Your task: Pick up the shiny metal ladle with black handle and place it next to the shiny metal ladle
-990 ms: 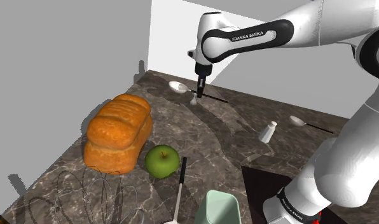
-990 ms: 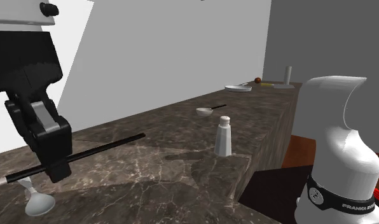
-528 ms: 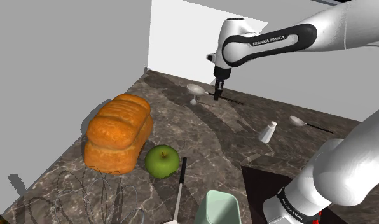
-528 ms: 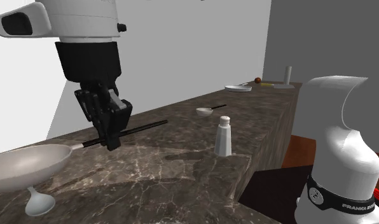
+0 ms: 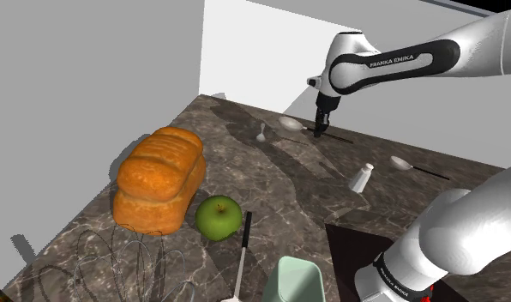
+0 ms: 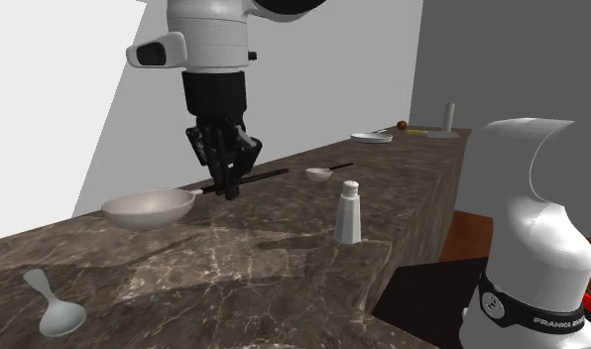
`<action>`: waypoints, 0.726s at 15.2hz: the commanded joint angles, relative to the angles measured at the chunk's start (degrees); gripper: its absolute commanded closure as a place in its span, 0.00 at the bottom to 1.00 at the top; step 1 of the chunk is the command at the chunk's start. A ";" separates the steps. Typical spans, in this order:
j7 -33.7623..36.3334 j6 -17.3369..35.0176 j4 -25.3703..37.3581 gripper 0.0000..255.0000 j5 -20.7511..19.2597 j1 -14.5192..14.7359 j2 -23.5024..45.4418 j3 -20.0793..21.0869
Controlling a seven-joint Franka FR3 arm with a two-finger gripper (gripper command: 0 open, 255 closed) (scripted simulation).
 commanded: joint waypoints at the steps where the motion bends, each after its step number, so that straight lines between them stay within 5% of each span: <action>1: -2.48 0.58 -1.99 1.00 -0.95 -1.36 -1.87 -1.73; 11: -15.09 1.87 -6.86 1.00 -6.06 -8.22 -8.09 -11.01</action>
